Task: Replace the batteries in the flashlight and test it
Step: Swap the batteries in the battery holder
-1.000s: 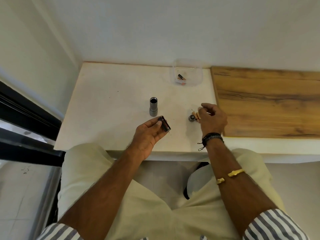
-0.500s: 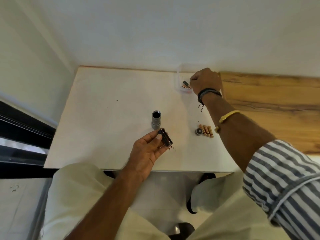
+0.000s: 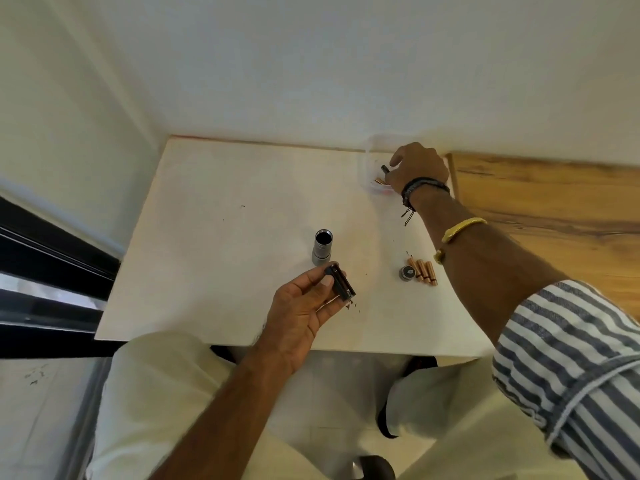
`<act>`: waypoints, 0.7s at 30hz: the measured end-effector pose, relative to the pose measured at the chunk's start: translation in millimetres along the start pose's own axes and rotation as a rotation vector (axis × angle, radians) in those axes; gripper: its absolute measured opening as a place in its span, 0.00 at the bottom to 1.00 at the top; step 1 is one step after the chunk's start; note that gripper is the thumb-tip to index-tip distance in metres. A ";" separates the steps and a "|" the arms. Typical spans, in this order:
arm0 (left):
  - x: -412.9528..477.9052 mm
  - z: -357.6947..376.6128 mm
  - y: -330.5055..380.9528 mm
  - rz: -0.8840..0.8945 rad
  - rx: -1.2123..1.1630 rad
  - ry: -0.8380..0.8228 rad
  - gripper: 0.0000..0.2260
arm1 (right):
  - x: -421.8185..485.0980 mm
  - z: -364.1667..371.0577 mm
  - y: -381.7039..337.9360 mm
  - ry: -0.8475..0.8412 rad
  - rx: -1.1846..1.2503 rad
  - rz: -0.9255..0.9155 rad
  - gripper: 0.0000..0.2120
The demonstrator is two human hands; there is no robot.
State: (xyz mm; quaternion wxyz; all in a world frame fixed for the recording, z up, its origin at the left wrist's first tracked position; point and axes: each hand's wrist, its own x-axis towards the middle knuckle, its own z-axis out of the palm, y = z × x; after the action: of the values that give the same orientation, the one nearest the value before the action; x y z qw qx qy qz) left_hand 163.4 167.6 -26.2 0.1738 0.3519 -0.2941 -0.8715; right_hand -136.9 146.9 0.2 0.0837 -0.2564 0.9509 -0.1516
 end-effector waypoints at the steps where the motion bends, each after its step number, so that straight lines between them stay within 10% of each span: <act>1: -0.2 0.0 0.5 0.000 -0.003 0.004 0.13 | -4.4 -1.6 0.5 0.024 0.060 0.009 0.13; 21: -19.9 6.8 -7.6 0.042 0.087 -0.009 0.08 | -238.5 -6.9 42.9 -0.218 1.181 0.113 0.15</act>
State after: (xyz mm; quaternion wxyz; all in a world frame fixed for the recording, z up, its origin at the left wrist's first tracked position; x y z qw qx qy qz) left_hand 171.6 186.2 -17.0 0.1754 0.3489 -0.3397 -0.8556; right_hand 45.4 306.2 11.9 0.3169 -0.1297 0.7041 -0.6221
